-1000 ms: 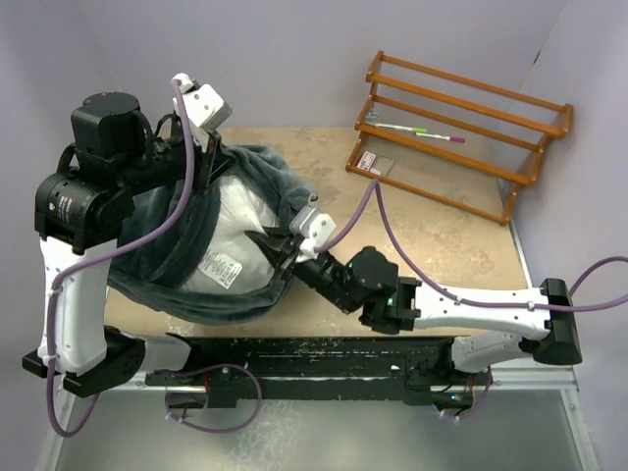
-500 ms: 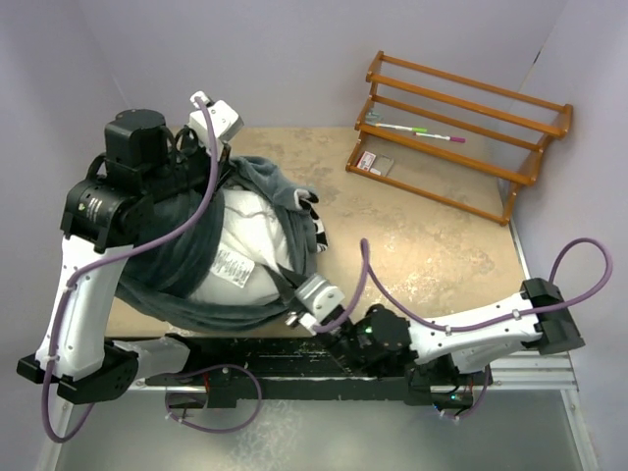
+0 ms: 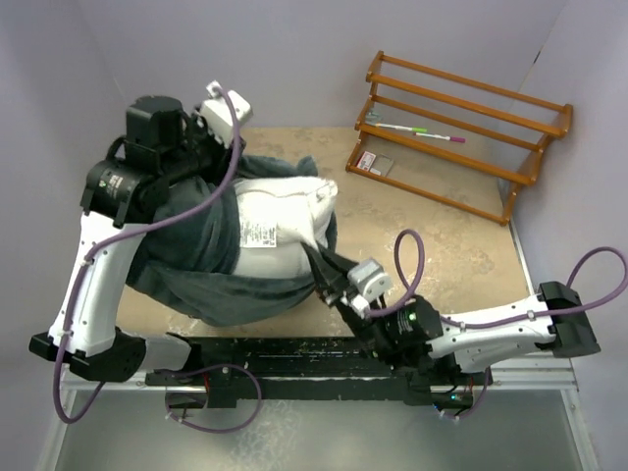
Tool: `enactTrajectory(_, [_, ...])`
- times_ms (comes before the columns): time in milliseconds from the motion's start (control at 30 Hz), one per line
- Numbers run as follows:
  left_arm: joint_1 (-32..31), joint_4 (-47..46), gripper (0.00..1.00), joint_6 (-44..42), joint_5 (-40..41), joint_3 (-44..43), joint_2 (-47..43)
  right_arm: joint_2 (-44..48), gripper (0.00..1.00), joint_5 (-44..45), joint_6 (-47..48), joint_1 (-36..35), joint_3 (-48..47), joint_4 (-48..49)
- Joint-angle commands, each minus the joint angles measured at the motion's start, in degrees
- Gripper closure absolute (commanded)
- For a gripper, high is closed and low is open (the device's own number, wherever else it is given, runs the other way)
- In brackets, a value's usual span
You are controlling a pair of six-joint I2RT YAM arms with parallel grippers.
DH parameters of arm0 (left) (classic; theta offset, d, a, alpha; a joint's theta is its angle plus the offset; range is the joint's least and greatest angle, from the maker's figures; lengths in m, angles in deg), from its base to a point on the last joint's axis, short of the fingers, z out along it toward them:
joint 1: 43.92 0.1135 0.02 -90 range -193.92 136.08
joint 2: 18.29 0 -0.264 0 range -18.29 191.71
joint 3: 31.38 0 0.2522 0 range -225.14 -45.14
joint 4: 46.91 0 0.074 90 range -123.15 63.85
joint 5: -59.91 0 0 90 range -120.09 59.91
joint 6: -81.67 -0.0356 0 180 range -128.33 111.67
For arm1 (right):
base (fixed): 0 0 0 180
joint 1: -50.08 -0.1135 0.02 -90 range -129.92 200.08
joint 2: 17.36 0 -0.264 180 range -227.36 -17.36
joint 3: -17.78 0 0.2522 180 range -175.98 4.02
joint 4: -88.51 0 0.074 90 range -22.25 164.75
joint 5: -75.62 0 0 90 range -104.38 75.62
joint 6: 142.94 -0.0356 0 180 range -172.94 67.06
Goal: Remove the pillowcase from the pillow
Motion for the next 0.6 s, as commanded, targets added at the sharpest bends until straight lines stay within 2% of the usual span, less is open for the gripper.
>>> enactTrajectory(0, [3.24,-4.8,0.23,-5.4,7.19,-15.06,2.27,2.54,1.0,-3.29,-7.81,10.8,-10.09,-3.85])
enactTrajectory(67, [3.25,-4.8,0.08,-4.67,3.78,-26.94,4.72,0.54,1.0,-6.1,-13.36,17.68,-16.16,-12.98])
enactTrajectory(133, [3.21,-4.25,0.05,-5.96,0.84,-38.35,6.91,-2.52,1.0,-8.01,-16.32,22.89,-22.08,-20.55])
enactTrajectory(200, [3.24,-5.97,0.02,-8.33,-1.14,-41.82,5.92,-6.49,1.0,-9.91,-17.18,25.93,-29.43,-25.48])
enactTrajectory(367, [3.23,-15.51,0.01,-10.55,-1.09,-27.23,-4.41,-22.5,1.0,-7.57,-14.16,28.68,-50.43,-37.1])
enactTrajectory(467, [3.2,-24.12,0.01,-8.38,5.22,-21.18,-9.06,-30.58,1.0,-2.75,-9.71,29.26,-60.35,-39.58])
enactTrajectory(567, [3.24,-35.8,0.01,-10.52,10.03,-14.38,-13.43,-33.94,1.0,-1.8,-12.03,31.06,-64.93,-42.45])
